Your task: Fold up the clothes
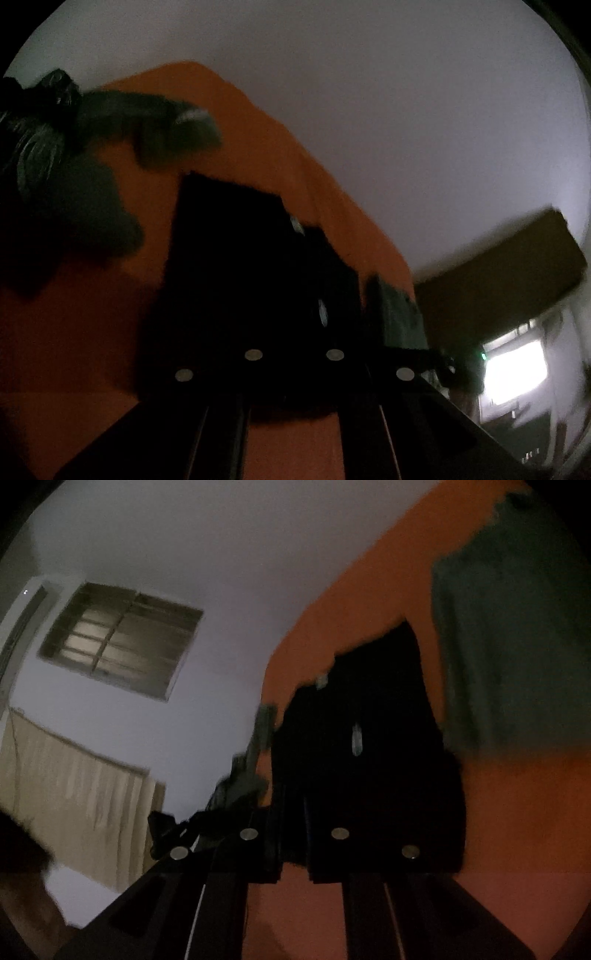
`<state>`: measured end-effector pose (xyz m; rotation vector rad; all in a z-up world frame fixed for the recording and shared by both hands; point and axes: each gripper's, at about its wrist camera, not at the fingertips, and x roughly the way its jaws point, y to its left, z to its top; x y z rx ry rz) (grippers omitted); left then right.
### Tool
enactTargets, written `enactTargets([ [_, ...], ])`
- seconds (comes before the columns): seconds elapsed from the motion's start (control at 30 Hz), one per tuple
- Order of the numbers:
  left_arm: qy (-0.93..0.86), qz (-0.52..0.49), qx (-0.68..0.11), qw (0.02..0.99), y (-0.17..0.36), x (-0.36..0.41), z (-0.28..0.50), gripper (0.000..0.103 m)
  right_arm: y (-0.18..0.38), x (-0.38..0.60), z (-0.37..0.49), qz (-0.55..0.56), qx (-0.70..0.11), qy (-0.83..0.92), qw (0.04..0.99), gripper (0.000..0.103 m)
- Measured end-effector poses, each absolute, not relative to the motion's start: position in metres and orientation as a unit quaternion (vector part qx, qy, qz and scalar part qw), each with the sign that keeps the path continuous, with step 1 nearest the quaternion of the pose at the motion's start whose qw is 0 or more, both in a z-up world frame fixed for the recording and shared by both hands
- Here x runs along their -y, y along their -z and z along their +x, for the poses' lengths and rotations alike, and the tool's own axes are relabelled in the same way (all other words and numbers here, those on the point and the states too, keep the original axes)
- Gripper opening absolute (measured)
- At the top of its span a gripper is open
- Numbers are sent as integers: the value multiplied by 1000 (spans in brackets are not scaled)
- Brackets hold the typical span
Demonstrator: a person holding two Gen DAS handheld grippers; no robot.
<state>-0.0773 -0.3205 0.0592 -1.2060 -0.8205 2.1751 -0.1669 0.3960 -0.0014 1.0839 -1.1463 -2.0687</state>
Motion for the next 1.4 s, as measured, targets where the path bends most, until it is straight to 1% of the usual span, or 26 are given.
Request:
enactTargets([
  [0.17,-789,-451,368,198,-14,328,-179,5,30,-404,-276,396,430,783,214,8],
  [0.37,-802,-473,338,139,23,305,-270,5,71,-386,-394,425,384,804,158,8],
  [0.43,-799,-484,338,111,37,298,-295,5,91,-385,-424,443,388,798,127,8],
  [0.57,-728,-545,412,48,82,302,-322,6,122,-384,-454,470,422,770,87,8],
  [0.67,-637,-559,530,9,110,323,-321,7,139,-387,-468,486,454,744,59,10],
  [0.7,-611,-556,564,0,114,329,-319,9,140,-387,-471,488,461,739,55,11],
  [0.77,-602,-546,583,-3,103,336,-325,18,132,-385,-482,494,453,739,59,12],
  [0.8,-606,-521,601,-1,92,343,-327,22,126,-386,-487,492,450,743,61,12],
  [0.87,-607,-470,641,2,73,356,-327,27,116,-388,-495,484,451,748,61,13],
  [0.9,-598,-443,668,-5,66,365,-324,41,115,-394,-488,478,467,743,53,30],
  [0.93,-588,-416,693,-13,60,374,-321,55,119,-401,-487,484,491,723,30,63],
  [0.97,-592,-409,694,-24,55,378,-319,57,124,-408,-487,491,516,701,5,72],
  [1.0,-595,-402,695,-35,51,383,-317,57,130,-414,-484,486,552,677,3,73],
  [1.03,-612,-412,674,-36,45,383,-316,57,136,-420,-481,479,588,652,4,73],
  [1.07,-628,-421,653,-38,39,383,-315,57,132,-422,-479,476,580,661,1,72],
  [1.1,-641,-434,632,-24,35,378,-314,57,126,-424,-477,474,566,675,-3,65],
  [1.13,-661,-471,584,7,30,364,-311,57,112,-419,-476,479,513,712,-1,54],
  [1.17,-674,-499,543,29,28,351,-308,57,95,-405,-475,484,436,759,16,52],
  [1.2,-699,-533,473,60,25,331,-299,57,86,-380,-468,492,355,793,46,50],
  [1.23,-723,-556,403,75,25,311,-287,57,79,-353,-460,498,271,820,76,44],
  [1.3,-762,-584,261,102,25,273,-264,57,64,-299,-445,496,96,852,135,41],
  [1.37,-767,-609,148,140,43,230,-237,57,79,-243,-425,514,-25,838,182,32],
  [1.4,-757,-620,136,153,55,219,-230,57,92,-228,-424,536,-35,822,189,24],
])
